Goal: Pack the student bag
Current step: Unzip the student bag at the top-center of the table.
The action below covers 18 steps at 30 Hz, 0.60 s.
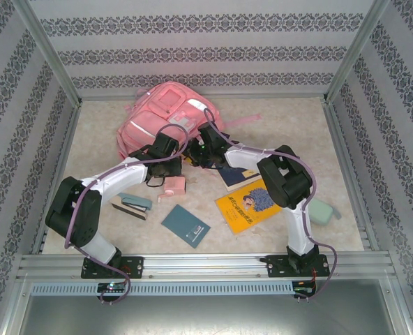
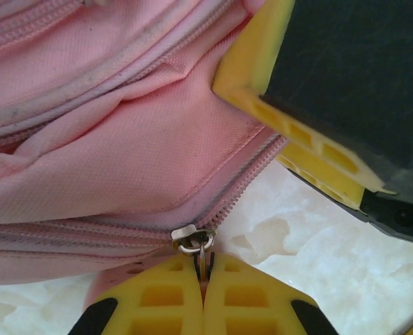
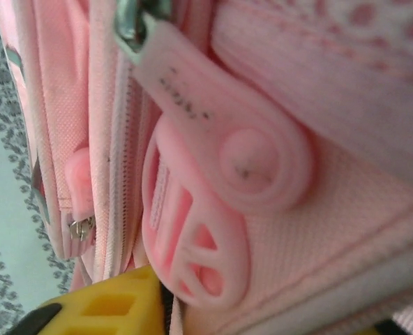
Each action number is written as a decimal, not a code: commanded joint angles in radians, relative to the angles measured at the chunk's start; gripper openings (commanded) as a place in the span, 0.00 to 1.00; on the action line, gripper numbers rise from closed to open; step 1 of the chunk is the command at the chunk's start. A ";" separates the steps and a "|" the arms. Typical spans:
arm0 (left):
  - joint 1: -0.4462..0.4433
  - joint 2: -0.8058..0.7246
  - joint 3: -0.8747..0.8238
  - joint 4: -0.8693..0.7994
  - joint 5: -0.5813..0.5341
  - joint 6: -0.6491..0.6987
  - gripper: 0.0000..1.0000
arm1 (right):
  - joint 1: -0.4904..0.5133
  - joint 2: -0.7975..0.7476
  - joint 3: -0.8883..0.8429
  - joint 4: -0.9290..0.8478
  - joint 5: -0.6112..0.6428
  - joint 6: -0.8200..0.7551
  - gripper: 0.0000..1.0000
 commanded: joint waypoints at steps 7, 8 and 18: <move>0.023 -0.047 0.032 -0.268 -0.127 -0.012 0.00 | -0.021 -0.053 0.007 -0.011 0.085 -0.059 0.00; 0.039 -0.051 0.028 -0.287 -0.139 -0.013 0.00 | -0.027 -0.067 0.004 -0.018 0.095 -0.070 0.00; 0.316 -0.027 0.023 -0.369 -0.192 0.048 0.00 | -0.087 -0.146 -0.047 -0.043 0.116 -0.116 0.00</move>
